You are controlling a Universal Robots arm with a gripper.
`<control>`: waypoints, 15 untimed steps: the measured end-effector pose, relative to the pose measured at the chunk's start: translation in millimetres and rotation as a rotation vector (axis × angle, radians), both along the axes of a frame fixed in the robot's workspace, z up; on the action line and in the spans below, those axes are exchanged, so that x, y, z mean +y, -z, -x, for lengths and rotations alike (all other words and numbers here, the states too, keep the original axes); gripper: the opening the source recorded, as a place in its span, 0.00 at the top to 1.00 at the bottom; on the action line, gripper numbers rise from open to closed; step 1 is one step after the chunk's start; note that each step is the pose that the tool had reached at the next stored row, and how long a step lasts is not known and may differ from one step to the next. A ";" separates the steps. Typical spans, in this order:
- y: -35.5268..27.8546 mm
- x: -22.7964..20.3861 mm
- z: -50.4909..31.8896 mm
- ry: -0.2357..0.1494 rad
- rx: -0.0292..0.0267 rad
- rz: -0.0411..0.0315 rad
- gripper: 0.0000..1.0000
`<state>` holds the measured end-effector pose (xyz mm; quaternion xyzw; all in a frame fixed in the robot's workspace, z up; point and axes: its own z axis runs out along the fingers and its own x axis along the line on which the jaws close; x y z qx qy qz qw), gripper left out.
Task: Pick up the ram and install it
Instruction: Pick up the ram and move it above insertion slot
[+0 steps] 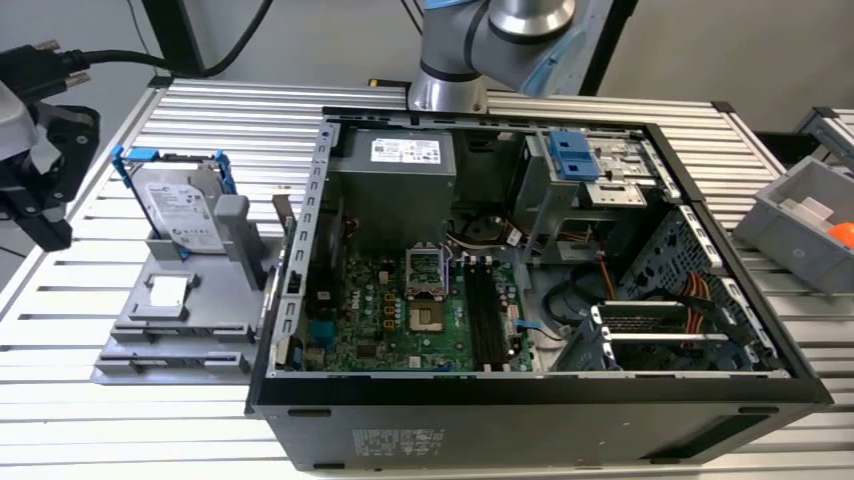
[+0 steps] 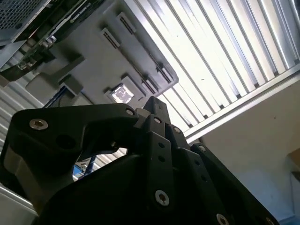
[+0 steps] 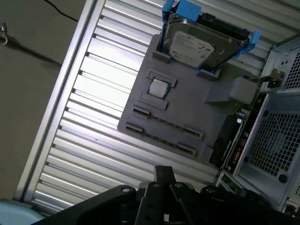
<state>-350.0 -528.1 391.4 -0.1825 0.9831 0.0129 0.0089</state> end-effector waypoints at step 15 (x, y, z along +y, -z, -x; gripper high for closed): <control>0.6 -0.3 0.0 -0.143 -0.0072 -0.0644 1.00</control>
